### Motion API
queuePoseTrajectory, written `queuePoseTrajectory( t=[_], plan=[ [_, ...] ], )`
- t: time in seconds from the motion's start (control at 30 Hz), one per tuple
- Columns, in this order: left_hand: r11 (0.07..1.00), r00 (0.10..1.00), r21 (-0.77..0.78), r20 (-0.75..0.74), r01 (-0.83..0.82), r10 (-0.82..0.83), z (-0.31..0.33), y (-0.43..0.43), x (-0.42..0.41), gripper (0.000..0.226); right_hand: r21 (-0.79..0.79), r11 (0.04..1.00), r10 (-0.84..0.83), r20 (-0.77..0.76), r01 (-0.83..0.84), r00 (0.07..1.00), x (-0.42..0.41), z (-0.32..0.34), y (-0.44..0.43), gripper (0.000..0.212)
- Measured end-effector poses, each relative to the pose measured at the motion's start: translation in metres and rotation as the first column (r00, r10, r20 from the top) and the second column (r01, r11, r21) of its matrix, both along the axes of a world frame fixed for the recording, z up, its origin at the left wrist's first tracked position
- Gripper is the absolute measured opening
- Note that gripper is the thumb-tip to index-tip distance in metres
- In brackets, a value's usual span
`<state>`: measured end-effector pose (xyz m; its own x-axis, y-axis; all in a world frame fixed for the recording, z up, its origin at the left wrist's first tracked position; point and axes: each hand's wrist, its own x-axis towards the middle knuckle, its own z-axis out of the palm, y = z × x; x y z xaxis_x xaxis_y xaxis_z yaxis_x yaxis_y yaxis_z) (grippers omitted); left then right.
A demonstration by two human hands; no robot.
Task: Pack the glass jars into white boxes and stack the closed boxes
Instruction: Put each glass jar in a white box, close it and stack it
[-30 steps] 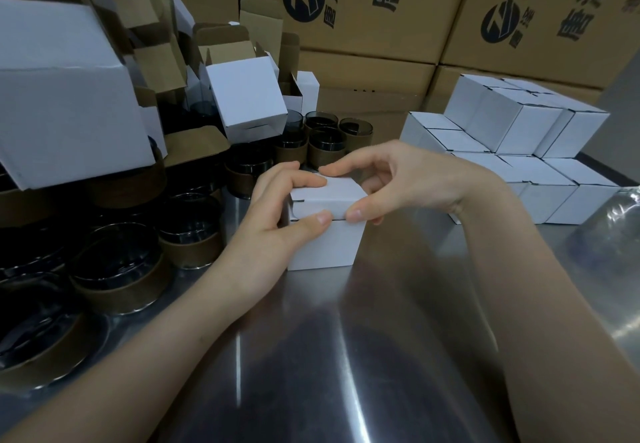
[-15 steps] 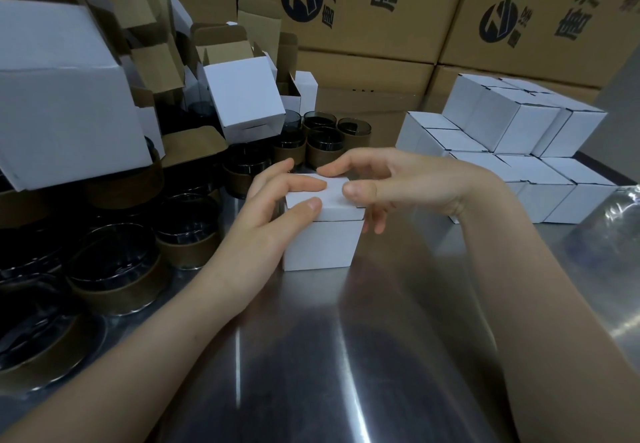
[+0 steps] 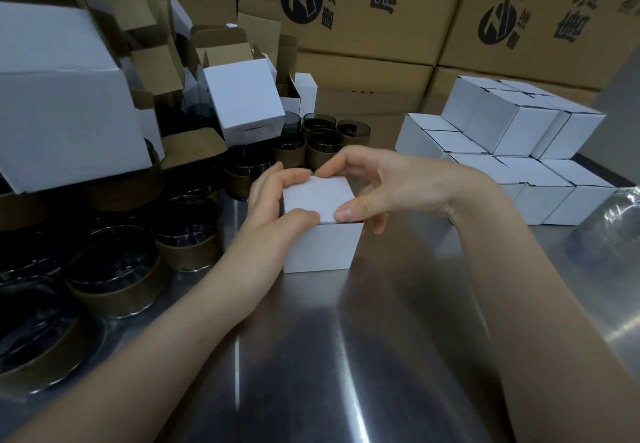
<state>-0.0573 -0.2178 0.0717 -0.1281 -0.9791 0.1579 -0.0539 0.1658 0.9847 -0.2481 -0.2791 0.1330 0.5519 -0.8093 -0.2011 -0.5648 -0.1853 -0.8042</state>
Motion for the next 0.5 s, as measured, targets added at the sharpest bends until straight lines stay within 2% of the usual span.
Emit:
queuePoseTrajectory(
  t=[0.2,0.3,0.4,0.5],
  plan=[
    [0.999,0.999,0.041,-0.037,0.005,-0.004,0.001,0.001,-0.002,0.049,-0.017,1.0,0.017,-0.072,-0.018,0.997,0.004,0.002,0.006,0.056],
    [0.999,0.999,0.044,-0.05,-0.002,0.004,0.0,0.0,0.001,0.05,-0.016,0.999,0.026,-0.136,-0.028,0.99,0.011,0.002,0.011,0.068],
    [0.999,0.998,0.034,-0.068,-0.011,0.013,-0.004,-0.001,0.005,0.055,-0.122,0.992,-0.006,-0.24,-0.024,0.971,0.019,0.0,0.016,0.079],
    [1.0,0.997,-0.001,-0.071,-0.002,0.002,-0.008,0.0,0.006,0.055,-0.25,0.968,-0.065,-0.209,0.011,0.976,0.022,-0.004,0.025,0.071]
  ],
)
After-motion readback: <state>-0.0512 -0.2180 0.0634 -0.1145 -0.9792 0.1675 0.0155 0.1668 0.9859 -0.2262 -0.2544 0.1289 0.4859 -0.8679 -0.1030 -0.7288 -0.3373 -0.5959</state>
